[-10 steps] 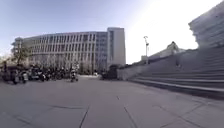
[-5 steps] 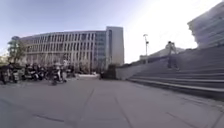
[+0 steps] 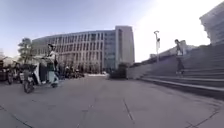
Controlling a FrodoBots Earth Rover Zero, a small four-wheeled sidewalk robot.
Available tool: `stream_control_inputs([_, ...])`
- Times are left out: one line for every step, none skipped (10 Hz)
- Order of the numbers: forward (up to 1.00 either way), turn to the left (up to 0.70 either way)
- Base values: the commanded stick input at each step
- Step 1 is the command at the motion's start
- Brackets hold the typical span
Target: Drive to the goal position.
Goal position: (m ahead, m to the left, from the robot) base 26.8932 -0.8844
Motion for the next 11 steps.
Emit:
stream_control_inputs([1.0, 0.44])
stream_control_inputs([1.0, 0.44])
stream_control_inputs([1.0, 0.44])
stream_control_inputs([1.0, 0.44])
stream_control_inputs([1.0, 0.19])
stream_control_inputs([1.0, 0.04])
stream_control_inputs([1.0, 0.04])
stream_control_inputs([1.0, 0.04])
stream_control_inputs([1.0, 0.04])
stream_control_inputs([1.0, 0.04])
stream_control_inputs([1.0, 0.04])
